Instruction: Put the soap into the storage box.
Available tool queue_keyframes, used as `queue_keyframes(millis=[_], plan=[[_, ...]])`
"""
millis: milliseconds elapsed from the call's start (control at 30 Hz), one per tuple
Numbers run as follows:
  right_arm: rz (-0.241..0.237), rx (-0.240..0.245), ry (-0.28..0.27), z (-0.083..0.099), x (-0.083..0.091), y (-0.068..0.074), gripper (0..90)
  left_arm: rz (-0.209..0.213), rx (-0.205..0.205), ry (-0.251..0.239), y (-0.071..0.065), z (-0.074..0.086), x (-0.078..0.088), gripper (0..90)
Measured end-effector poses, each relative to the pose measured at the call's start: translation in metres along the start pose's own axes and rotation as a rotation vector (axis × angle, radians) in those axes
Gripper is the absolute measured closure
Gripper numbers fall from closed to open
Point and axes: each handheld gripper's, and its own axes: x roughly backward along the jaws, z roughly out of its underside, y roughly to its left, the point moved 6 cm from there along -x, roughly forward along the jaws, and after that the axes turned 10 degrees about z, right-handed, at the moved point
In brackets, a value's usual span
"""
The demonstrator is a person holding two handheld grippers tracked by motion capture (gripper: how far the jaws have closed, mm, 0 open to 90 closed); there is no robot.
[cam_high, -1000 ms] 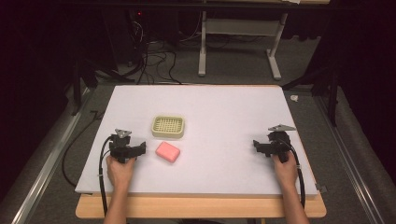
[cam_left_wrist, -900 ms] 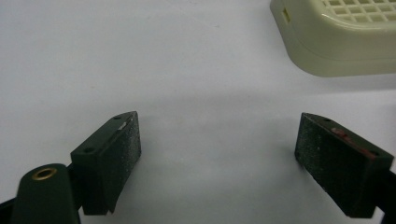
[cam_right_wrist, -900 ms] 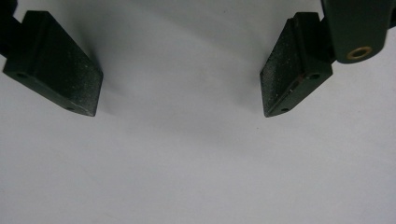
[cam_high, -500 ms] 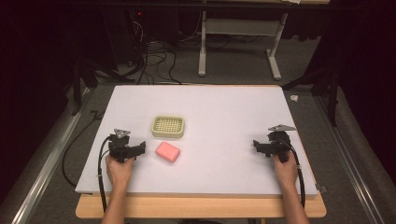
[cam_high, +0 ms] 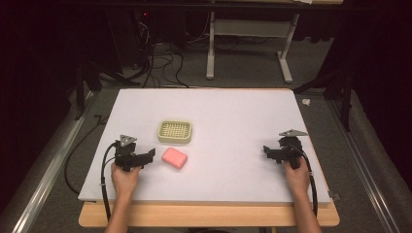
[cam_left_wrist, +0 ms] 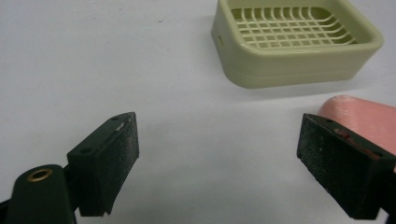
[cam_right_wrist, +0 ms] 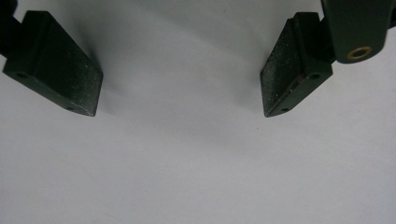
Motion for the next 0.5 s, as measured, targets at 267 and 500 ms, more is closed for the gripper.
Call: queue_keyframes(millis=[267, 500], plan=[[0.0, 0.001, 0.0, 0.0, 0.0, 0.0, 13.6, 0.05, -0.036, -0.024, -0.019, -0.003, 0.007, 12.6], [-0.001, 0.003, -0.001, 0.0, 0.0, 0.0, 13.6, 0.092, -0.08, -0.033, -0.038, -0.006, 0.014, 11.8]])
